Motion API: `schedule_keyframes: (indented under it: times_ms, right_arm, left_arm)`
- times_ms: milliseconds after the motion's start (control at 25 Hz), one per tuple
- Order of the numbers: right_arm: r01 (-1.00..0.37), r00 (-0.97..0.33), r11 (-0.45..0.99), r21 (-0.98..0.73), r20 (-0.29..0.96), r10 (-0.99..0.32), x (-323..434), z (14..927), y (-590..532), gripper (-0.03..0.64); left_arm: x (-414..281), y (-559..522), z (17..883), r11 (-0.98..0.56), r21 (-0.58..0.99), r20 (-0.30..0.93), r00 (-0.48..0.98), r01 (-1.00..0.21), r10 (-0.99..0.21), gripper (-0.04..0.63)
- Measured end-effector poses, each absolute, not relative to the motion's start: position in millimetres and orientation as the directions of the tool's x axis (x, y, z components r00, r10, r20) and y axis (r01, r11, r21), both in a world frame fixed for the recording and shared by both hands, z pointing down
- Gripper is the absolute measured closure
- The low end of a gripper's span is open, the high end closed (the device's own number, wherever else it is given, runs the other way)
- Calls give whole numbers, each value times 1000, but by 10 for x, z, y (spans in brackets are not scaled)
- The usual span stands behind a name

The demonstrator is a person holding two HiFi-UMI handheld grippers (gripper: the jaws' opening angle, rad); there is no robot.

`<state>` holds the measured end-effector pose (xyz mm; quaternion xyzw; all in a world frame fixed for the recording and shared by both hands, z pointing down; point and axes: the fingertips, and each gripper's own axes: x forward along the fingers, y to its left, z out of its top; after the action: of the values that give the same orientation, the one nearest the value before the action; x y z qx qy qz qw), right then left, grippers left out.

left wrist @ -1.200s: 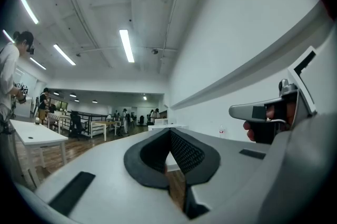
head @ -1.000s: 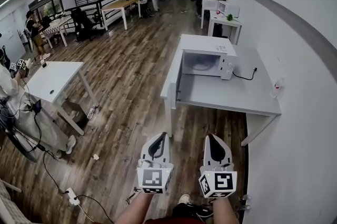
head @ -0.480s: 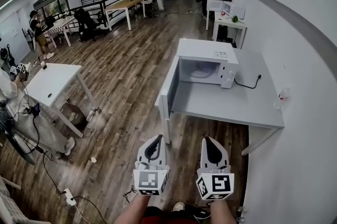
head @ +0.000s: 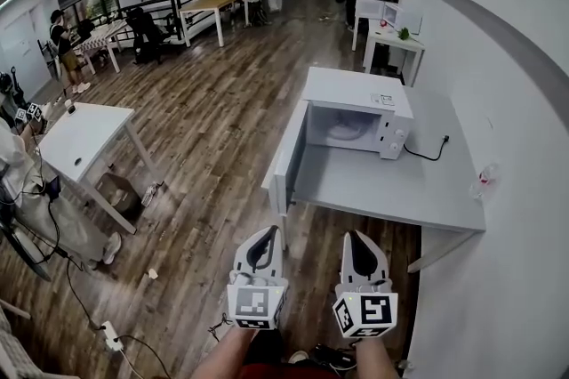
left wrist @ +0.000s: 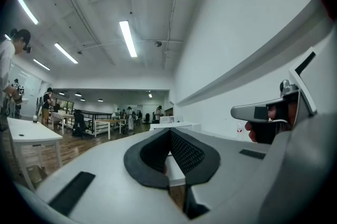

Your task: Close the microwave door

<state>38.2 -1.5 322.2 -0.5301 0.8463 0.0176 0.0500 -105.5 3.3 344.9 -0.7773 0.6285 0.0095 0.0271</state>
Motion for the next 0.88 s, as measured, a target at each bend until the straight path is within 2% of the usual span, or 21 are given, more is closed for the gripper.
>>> schedule_keyframes:
  times_ms: [560,880]
  right_arm:
    - [-898,-439,440,-26,-28,-898,-202,3524,-885,589]
    - [-899,-438,436,-52,45,-898,-407,3920,-1238,589]
  left_arm:
    - [-1565,-856,3795,-239,-40,-16,240,-970,-971,569]
    - [-1654,-1215,4440,-315,-58,101,308,-947,-946,568]
